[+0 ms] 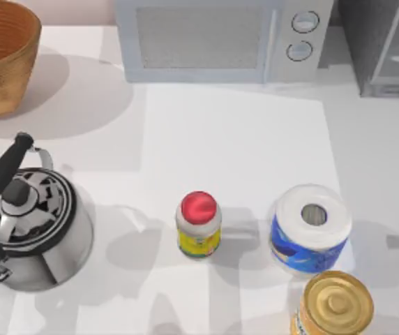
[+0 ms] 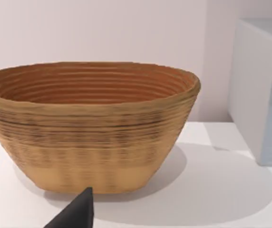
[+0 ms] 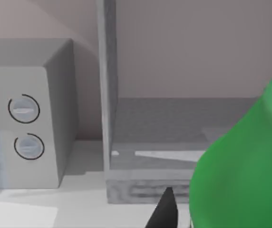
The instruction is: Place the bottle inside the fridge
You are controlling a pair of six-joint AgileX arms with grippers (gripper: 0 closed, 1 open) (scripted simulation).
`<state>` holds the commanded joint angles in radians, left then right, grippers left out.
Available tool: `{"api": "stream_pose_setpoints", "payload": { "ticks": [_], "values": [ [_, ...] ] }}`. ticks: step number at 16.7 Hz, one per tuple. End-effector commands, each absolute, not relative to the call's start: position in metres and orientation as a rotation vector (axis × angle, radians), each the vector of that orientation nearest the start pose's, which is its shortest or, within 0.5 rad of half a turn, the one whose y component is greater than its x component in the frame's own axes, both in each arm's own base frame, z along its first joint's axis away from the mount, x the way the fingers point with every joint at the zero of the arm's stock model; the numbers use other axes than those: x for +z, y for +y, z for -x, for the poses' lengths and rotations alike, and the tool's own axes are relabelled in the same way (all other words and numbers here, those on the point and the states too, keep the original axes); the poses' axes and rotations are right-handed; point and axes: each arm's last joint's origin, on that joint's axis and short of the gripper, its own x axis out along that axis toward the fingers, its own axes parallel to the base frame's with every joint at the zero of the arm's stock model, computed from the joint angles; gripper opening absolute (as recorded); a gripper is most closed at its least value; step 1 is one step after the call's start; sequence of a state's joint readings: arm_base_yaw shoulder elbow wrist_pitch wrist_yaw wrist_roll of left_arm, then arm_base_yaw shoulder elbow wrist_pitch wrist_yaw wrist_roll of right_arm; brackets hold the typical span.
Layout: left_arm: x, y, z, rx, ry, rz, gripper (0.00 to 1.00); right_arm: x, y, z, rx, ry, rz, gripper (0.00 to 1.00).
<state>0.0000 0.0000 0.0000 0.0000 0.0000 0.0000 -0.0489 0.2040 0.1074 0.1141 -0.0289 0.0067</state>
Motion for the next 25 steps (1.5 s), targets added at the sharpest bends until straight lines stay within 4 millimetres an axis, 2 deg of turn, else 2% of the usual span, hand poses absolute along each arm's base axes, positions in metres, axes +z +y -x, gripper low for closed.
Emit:
{"api": "stream_pose_setpoints", "payload": {
  "ticks": [3, 6, 13, 16, 21, 25],
  "values": [
    [0.16, -0.001, -0.106, 0.0, 0.0, 0.0, 1.0, 0.223, -0.009, -0.135, -0.015, -0.05, 0.004, 0.01],
    [0.16, -0.001, -0.106, 0.0, 0.0, 0.0, 1.0, 0.244, -0.013, -0.17, 0.003, -0.038, 0.008, 0.01],
    [0.16, -0.001, -0.106, 0.0, 0.0, 0.0, 1.0, 0.252, -0.031, -0.252, 0.023, -0.014, -0.001, 0.01],
    [0.16, -0.001, -0.106, 0.0, 0.0, 0.0, 1.0, 0.239, -0.043, -0.291, 0.026, 0.005, -0.002, 0.01],
    [0.16, -0.001, -0.106, 0.0, 0.0, 0.0, 1.0, 0.188, -0.07, -0.361, 0.022, 0.024, -0.001, 0.01],
    [0.16, -0.001, -0.106, 0.0, 0.0, 0.0, 1.0, 0.155, -0.092, -0.395, 0.015, -0.009, 0.007, 0.01]
  ]
}}
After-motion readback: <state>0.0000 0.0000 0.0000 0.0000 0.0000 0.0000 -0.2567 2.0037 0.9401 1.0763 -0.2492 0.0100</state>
